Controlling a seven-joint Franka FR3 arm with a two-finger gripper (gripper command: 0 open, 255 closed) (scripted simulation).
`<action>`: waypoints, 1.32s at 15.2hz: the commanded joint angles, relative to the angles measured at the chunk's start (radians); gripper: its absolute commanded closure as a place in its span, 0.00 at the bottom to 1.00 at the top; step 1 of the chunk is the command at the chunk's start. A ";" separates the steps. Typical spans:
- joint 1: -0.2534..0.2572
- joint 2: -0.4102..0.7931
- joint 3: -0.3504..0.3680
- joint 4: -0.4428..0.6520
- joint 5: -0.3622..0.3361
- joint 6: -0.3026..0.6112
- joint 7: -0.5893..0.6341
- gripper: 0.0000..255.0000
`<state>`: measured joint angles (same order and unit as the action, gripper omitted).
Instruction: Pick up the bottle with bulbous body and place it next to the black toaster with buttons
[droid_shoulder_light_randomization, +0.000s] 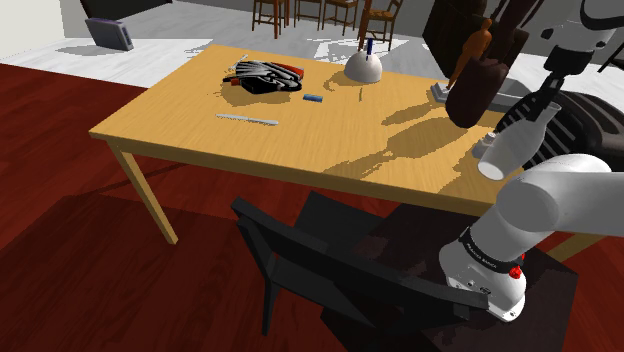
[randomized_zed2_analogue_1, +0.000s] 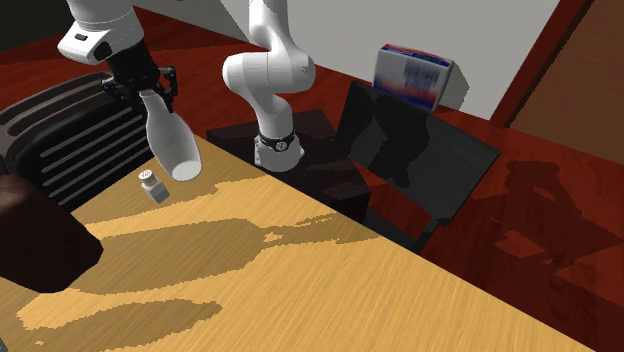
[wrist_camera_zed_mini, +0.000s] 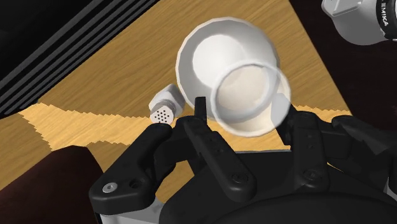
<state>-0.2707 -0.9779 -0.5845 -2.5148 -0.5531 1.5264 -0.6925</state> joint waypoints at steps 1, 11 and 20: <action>0.000 0.000 0.000 0.000 0.000 0.000 0.000 1.00; 0.020 0.030 0.041 0.105 0.042 -0.076 -0.008 0.00; 0.025 0.040 0.051 0.133 0.052 -0.096 -0.011 0.00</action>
